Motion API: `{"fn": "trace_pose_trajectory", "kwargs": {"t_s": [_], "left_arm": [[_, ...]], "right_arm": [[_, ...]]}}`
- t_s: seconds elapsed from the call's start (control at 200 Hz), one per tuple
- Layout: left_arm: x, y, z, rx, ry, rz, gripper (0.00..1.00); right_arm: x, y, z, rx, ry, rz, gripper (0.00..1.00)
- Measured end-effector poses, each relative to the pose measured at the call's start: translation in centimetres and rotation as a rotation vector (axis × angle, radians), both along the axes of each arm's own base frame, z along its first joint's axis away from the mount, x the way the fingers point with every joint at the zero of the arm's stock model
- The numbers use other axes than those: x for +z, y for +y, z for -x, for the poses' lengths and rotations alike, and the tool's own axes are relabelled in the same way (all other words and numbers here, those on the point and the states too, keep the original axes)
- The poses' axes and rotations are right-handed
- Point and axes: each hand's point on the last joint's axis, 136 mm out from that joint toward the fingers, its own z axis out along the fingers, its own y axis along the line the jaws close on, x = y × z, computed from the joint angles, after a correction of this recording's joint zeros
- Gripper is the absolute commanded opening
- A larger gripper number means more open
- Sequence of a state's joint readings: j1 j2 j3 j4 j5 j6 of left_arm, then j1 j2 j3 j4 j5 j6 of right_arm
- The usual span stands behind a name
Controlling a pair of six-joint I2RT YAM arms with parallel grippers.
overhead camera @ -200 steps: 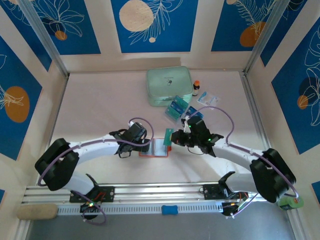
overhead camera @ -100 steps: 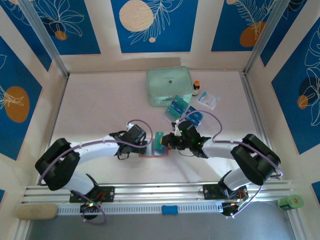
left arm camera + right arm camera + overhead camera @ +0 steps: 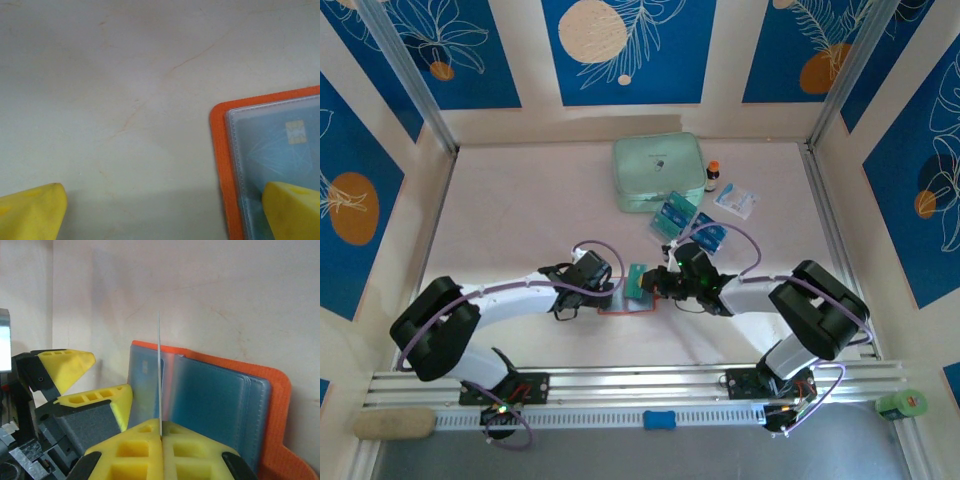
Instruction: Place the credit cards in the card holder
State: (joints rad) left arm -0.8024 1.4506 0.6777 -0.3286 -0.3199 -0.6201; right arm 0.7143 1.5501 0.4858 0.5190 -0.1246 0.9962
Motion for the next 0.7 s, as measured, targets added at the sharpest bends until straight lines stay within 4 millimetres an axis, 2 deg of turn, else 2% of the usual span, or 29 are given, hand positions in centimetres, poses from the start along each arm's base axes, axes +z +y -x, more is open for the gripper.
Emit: {"fn": "trace_pose_trajectory", "kwargs": {"t_s": [0.7], "left_arm": [[-0.05, 0.02, -0.05, 0.003, -0.005, 0.003, 1.00]], "right_arm": [[-0.20, 0.57, -0.17, 0.000, 0.010, -0.029, 0.00]]}}
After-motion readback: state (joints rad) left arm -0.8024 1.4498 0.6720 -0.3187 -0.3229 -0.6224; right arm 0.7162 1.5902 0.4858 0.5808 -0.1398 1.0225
